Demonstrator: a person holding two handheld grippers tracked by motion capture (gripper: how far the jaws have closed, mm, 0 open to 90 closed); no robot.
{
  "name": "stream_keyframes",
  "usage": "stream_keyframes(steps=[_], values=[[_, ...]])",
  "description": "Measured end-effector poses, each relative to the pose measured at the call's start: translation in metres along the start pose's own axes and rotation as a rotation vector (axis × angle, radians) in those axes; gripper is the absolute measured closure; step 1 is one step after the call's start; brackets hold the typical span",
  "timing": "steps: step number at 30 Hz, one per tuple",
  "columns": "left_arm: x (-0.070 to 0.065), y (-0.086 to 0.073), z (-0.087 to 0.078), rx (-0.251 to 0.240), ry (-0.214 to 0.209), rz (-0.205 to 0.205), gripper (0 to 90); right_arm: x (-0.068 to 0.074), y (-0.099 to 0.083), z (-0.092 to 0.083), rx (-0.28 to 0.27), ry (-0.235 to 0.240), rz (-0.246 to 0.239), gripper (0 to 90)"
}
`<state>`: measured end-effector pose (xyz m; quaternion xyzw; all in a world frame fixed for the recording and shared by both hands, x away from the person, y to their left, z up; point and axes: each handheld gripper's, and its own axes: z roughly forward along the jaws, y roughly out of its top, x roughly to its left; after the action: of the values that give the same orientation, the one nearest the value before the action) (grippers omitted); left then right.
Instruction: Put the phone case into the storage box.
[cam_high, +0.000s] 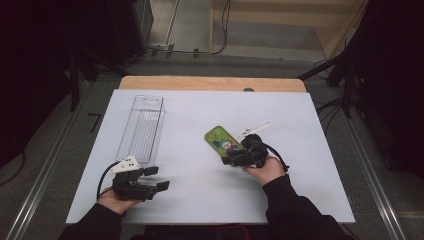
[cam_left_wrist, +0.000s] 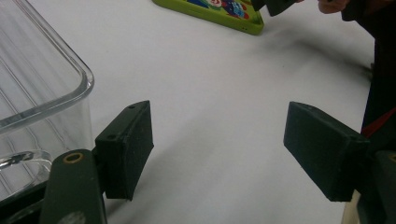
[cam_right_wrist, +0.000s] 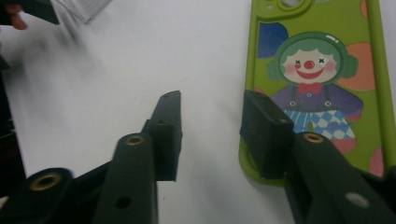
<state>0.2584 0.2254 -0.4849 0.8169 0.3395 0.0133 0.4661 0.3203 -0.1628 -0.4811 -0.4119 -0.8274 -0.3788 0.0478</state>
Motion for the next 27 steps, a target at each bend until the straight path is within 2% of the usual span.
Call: stream_keyframes(steps=[1, 3, 6, 15, 22, 25, 27], values=[[0.0, 0.0, 0.0, 0.0, 0.0, 0.0, 24.8, 0.0, 0.0, 0.0, 0.0, 0.0, 0.0, 51.5], [0.0, 0.0, 0.0, 0.001, 0.0, -0.001, 24.8, -0.001, -0.005, -0.009, -0.032, -0.006, -0.025, 43.2], [0.0, 0.0, 0.0, 0.001, 0.0, -0.001, 24.8, -0.002, -0.01, -0.017, -0.047, -0.007, -0.03, 38.1], [0.0, 0.0, 0.0, 0.004, -0.004, -0.011, 24.8, -0.003, -0.025, -0.035, -0.068, -0.013, -0.052, 30.9], [0.0, 0.001, 0.0, 0.006, -0.008, -0.025, 24.8, -0.003, -0.034, -0.046, -0.098, 0.019, -0.058, 26.9], [0.0, 0.001, 0.0, 0.006, -0.01, -0.029, 24.8, -0.001, -0.039, -0.05, -0.099, 0.006, -0.088, 24.8], [0.001, 0.001, 0.0, 0.011, -0.012, -0.039, 24.8, -0.002, -0.042, -0.053, -0.1, 0.009, -0.081, 22.3]])
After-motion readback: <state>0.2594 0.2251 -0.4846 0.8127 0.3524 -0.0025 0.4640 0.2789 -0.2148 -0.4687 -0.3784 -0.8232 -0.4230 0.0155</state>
